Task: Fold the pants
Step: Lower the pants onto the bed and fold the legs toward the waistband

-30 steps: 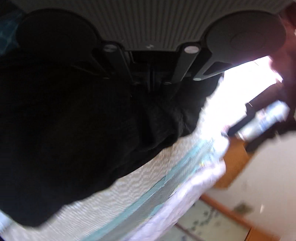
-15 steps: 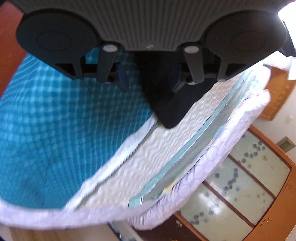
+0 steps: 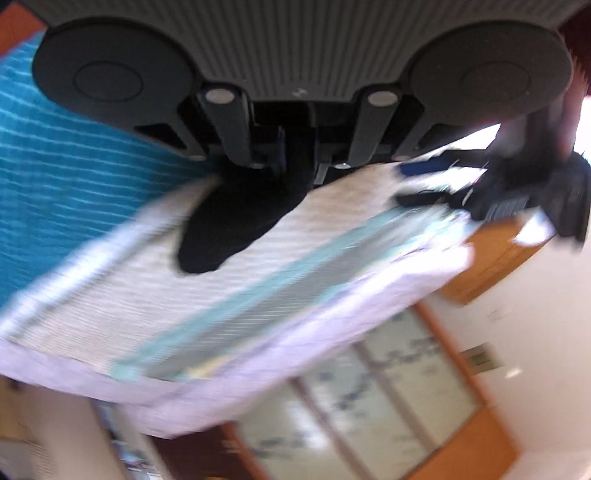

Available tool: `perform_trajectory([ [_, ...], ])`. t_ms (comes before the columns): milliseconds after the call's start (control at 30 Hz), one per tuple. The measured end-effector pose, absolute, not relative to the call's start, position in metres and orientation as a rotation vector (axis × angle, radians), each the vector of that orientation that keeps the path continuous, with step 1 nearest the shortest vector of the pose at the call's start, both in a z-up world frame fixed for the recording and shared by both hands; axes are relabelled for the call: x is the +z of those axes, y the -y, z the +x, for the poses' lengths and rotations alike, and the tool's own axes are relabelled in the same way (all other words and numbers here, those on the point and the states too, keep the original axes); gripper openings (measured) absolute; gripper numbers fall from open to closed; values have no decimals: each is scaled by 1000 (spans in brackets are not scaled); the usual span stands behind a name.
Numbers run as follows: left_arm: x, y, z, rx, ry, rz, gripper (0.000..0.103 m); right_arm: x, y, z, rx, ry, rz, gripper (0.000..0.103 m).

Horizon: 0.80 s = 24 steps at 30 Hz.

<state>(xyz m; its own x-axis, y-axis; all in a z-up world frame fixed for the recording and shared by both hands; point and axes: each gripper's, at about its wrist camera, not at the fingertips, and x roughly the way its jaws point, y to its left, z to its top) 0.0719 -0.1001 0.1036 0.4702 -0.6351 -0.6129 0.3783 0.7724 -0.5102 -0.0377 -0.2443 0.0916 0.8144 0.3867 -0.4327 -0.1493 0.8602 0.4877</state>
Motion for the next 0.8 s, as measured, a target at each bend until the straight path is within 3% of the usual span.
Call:
perform_trajectory([
  [133,100,114,83,-649,-949,-247,98,99,195,-32,380,-557,288,16],
  [167,97,114,84,-636,-960,-234,74,100,187,-33,400,-562,271,16],
  [200,92,114,85,-636,-987,-230,36,101,182,-32,422,-560,255,16],
  [233,90,109,87,-638,-1013,-254,24,104,177,-31,440,-555,238,16],
  [267,90,101,86,-628,-1013,-291,20,106,171,-30,455,-552,219,16],
  [533,99,11,63,-541,-909,-367,18,117,132,-10,605,-553,217,16],
  [633,72,-22,64,-443,-958,-425,18,105,106,4,665,-602,208,17],
  [800,-6,-44,77,-346,-1083,-514,22,42,80,34,696,-835,230,22],
])
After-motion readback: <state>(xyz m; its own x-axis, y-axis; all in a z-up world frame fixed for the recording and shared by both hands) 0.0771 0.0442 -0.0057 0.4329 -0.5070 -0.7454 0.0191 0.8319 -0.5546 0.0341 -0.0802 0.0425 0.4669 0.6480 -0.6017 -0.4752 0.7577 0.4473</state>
